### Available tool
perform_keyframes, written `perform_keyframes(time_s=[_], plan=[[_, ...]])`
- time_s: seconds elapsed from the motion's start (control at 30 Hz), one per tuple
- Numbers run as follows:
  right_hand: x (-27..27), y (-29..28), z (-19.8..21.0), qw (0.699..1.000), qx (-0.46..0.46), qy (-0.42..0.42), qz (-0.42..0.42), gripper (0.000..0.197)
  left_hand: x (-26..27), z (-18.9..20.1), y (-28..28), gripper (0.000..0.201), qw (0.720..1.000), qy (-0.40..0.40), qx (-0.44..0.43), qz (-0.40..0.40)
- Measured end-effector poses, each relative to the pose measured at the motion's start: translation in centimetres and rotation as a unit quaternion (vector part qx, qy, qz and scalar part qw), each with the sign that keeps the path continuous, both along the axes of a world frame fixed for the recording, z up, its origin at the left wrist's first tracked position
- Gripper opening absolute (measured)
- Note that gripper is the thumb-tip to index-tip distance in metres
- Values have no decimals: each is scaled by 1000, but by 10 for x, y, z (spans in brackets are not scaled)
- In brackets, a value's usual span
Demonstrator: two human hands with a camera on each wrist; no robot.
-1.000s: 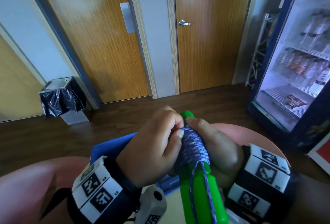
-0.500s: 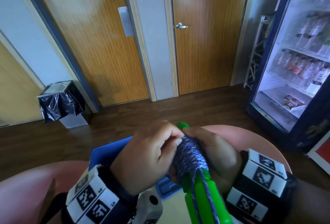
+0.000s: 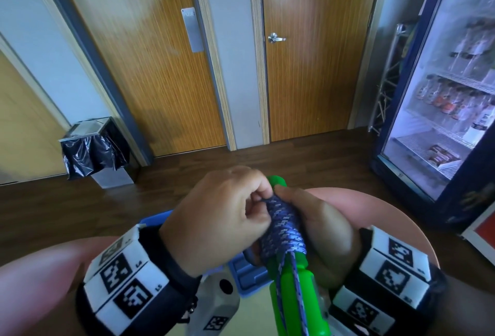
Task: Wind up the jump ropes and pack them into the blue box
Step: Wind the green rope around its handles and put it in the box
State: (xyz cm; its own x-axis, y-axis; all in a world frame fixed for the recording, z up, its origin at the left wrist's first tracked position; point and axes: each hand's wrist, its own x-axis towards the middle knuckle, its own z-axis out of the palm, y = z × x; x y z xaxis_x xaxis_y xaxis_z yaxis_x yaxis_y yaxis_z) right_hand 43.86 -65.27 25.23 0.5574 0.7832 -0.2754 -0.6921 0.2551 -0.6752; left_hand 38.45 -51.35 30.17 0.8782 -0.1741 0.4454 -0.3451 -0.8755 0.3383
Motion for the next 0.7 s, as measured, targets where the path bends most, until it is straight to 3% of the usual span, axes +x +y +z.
perform_keyframes(time_s=[0.2,0.43,0.57,0.7], plan=[[-9,-3,3,997,-29,-59,-51,53,-12,-7,-6,4,998,16,41,42],[-13,3,8,989,-72,-67,-109,45,-14,-11,-4,12,997,-51,61,-12],[-13,8,10,993,-79,-31,-77,52,-12,-12,-1,12,996,-58,55,-30],[-11,0,11,998,-63,7,-4,44,-12,-14,3,9,998,-52,14,-35]])
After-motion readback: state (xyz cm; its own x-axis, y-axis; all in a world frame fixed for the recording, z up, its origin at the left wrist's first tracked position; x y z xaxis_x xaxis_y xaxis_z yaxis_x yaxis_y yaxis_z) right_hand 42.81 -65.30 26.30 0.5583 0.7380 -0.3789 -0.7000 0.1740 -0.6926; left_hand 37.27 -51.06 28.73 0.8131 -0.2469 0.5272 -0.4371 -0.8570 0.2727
